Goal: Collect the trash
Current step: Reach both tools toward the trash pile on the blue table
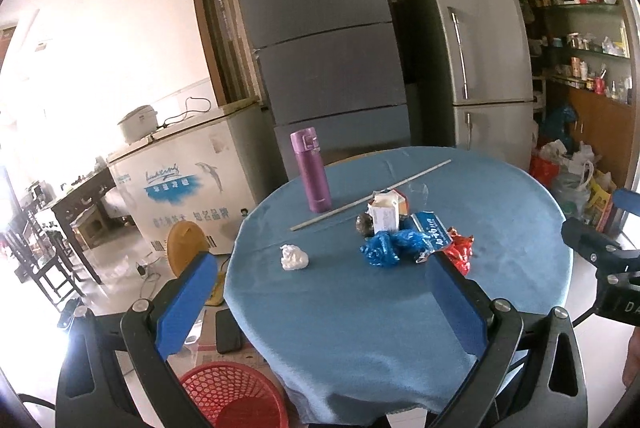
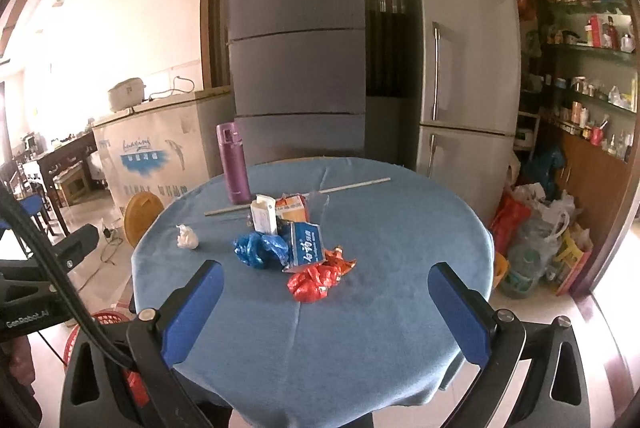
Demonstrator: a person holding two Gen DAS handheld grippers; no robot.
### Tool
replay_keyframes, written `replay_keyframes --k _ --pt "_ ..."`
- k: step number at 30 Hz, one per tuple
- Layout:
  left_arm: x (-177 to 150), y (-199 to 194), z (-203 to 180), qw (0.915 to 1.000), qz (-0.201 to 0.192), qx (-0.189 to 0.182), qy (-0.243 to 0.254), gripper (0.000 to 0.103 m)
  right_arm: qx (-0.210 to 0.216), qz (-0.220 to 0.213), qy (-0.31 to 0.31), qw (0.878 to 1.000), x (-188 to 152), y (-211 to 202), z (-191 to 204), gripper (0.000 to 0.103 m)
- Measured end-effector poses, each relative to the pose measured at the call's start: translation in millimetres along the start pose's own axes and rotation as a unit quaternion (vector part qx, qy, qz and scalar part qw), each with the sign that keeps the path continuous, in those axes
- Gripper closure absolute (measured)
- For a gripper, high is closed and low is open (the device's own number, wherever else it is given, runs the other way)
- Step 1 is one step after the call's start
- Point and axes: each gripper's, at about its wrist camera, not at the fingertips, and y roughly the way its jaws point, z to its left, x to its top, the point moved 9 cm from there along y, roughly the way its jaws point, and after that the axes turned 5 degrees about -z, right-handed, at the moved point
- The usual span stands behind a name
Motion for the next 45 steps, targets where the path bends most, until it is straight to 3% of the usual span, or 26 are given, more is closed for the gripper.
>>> replay_keyframes --k 13,31,35,39,45 --pt "1 7 -3 0.9995 0.013 0.017 0.024 0.000 0.015 0.002 0.018 1.000 -1 4 2 0.000" --pt "-11 26 9 0.9994 0.033 0.008 0.001 0.000 0.020 0.023 0.023 0.999 -4 22 3 0.000" --pt "-24 46 24 0.9978 0.062 0.003 -0.021 0.000 0.038 0.039 0.036 0.998 -8 38 1 0.000" --pt "-41 75 57 0.9945 0.094 0.025 -0.039 0.000 0.042 0.061 0.042 0.996 -14 64 -6 0.000" --pt "-66 136 110 0.9823 0.168 0.042 -0.071 0.000 0.090 0.121 0.083 0.985 -31 129 -15 0.000"
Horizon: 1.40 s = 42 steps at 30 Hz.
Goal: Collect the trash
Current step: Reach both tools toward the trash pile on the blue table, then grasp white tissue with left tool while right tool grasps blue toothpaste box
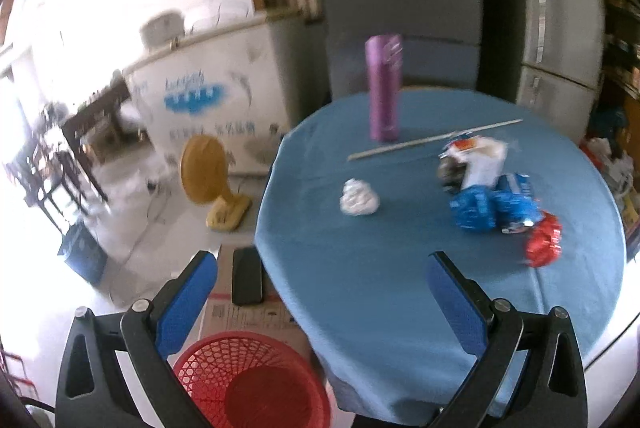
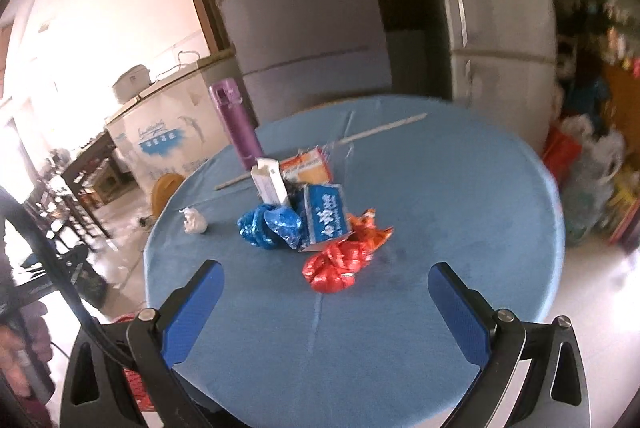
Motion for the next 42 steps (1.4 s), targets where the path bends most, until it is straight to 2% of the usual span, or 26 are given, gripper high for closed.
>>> replay_keyframes --k 4,7,14,18,24,26,27,29,31,32,33,35,37,42 --pt "7 50 22 0.9988 0.045 0.009 -0.019 0.000 0.029 0.028 0.019 0.999 8 51 -8 0.002" --pt "12 89 25 0.9959 0.081 -0.003 -0.038 0.000 0.043 0.059 0.036 0.997 13 95 -17 0.013" --pt "27 156 2 0.9858 0.134 -0.046 -0.090 0.000 0.043 0.106 0.013 0.993 15 175 -17 0.015" --pt "29 189 -7 0.9777 0.159 -0.048 -0.129 0.000 0.047 0.129 0.013 0.991 11 204 -14 0.015" --pt "26 233 -27 0.9747 0.184 -0.038 -0.121 0.001 0.035 0.145 0.002 0.989 7 224 -7 0.017" --pt "20 246 -30 0.9718 0.198 -0.039 -0.122 0.006 0.030 0.154 -0.002 0.988 4 230 -7 0.037" --pt "16 252 -33 0.9695 0.207 -0.041 -0.124 0.012 0.032 0.160 -0.001 0.987 2 232 -6 0.040" --pt "6 261 -37 0.9651 0.225 -0.046 -0.126 0.021 0.037 0.157 0.006 0.987 1 233 -7 0.041" --pt "-2 267 -42 0.9618 0.237 -0.056 -0.126 0.036 0.040 0.152 0.008 0.988 1 232 -6 0.041" --pt "-1 268 -42 0.9653 0.227 -0.052 -0.119 0.038 0.041 0.148 0.011 0.988 1 230 -7 0.042" --pt "-1 268 -44 0.9665 0.223 -0.053 -0.115 0.047 0.041 0.144 0.013 0.989 2 228 -8 0.042" --pt "-1 267 -48 0.9660 0.223 -0.067 -0.112 0.057 0.041 0.136 0.017 0.990 4 221 -9 0.042" --pt "-1 263 -48 0.9667 0.220 -0.073 -0.109 0.061 0.041 0.128 0.023 0.991 6 212 -11 0.042" --pt "2 235 -46 0.9729 0.190 -0.083 -0.101 0.062 0.039 0.095 0.044 0.994 16 183 -19 0.042"
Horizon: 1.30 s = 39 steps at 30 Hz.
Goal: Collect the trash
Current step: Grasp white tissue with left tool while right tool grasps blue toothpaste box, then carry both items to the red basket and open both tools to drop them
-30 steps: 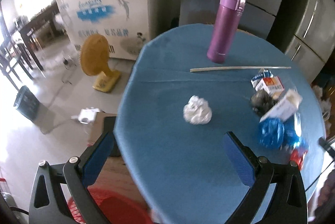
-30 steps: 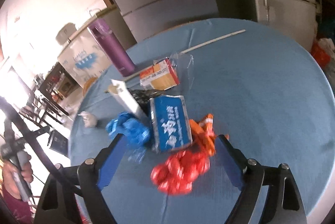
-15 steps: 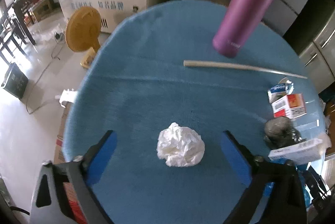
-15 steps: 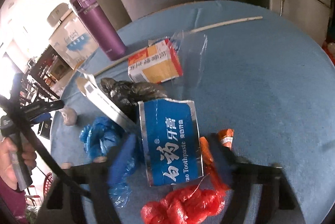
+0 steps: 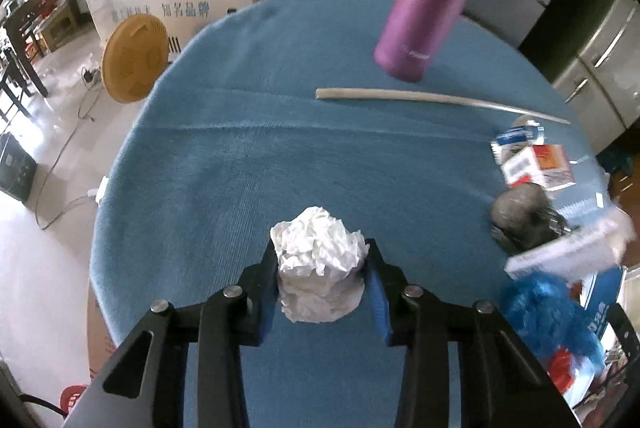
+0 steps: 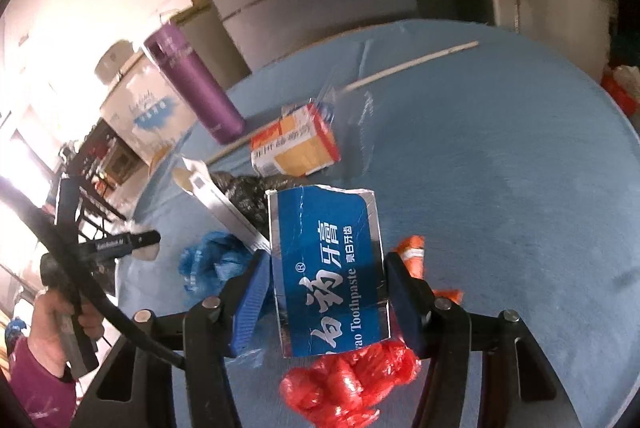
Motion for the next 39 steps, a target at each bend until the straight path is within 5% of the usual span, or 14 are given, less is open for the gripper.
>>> replay_keyframes --k 7,13,18,26,32,39 --pt "-19 -81 -7 0.9982 -0.054 -0.014 0.023 0.062 0.024 -0.073 0.009 0.997 7 -65 11 0.042" --pt "-58 -159 19 0.9929 -0.100 0.007 0.065 0.062 0.092 -0.087 -0.021 0.992 -5 -105 66 0.042" --pt "-119 -194 83 0.9944 -0.081 0.045 0.051 0.062 0.168 -0.028 -0.052 0.984 -46 -96 140 0.042" --pt "-214 -169 167 0.9973 0.013 0.069 -0.021 0.062 0.250 0.106 -0.096 0.958 -138 -39 259 0.042" --pt "-248 -146 185 0.9955 0.044 0.059 -0.059 0.061 0.270 0.182 -0.103 0.940 -182 7 312 0.040" --pt "-262 -143 199 0.9932 0.054 0.071 -0.075 0.042 0.274 0.243 -0.089 0.926 -224 42 332 0.037"
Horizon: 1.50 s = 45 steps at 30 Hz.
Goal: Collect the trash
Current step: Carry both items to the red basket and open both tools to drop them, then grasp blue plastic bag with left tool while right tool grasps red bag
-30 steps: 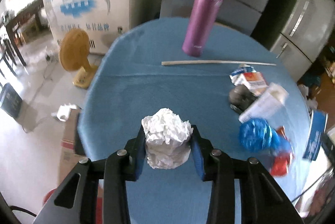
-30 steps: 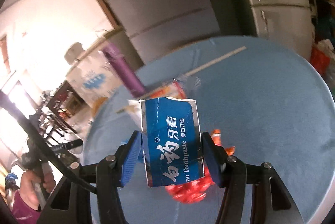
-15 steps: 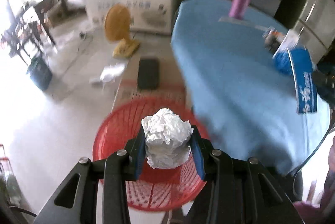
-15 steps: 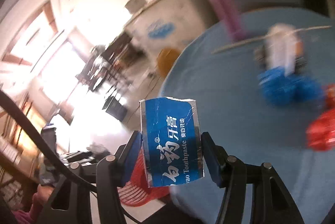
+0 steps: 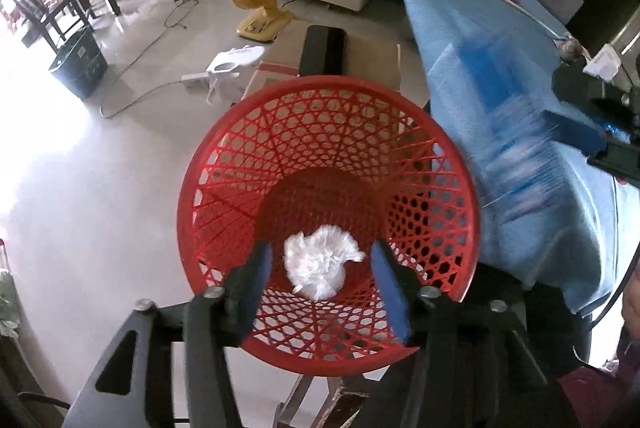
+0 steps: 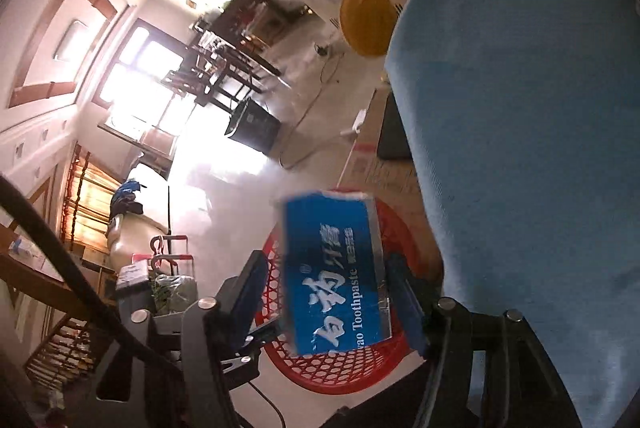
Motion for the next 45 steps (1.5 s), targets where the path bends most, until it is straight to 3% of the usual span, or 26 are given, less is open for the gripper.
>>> replay_keyframes --k 4,9,17,23,27,30,35,45 --pt "4 5 5 1.0000 -0.001 0.004 -0.003 0.041 0.010 -0.007 0.013 1.000 1 12 -7 0.036" --pt "11 7 -9 1.0000 -0.004 -0.008 0.003 0.040 0.005 -0.034 0.023 0.999 2 -13 -20 0.036" --pt "32 -2 -74 0.9971 -0.024 -0.037 0.063 0.040 -0.038 -0.117 0.029 0.992 -7 -119 -63 0.036" --pt "59 -18 -148 0.9878 -0.053 -0.062 0.132 0.039 -0.107 -0.199 0.052 0.973 -19 -224 -115 0.036" --pt "81 -30 -208 0.9773 -0.075 -0.089 0.178 0.036 -0.170 -0.252 0.095 0.948 -31 -290 -167 0.036" --pt "101 -33 -250 0.9698 -0.091 -0.104 0.201 0.036 -0.214 -0.268 0.136 0.930 -30 -319 -203 0.035" --pt "128 -30 -313 0.9632 -0.097 -0.135 0.211 0.036 -0.235 -0.269 0.177 0.917 -14 -327 -236 0.035" --pt "156 14 -387 0.9608 -0.063 -0.181 0.200 0.036 -0.232 -0.244 0.224 0.915 3 -284 -269 0.035"
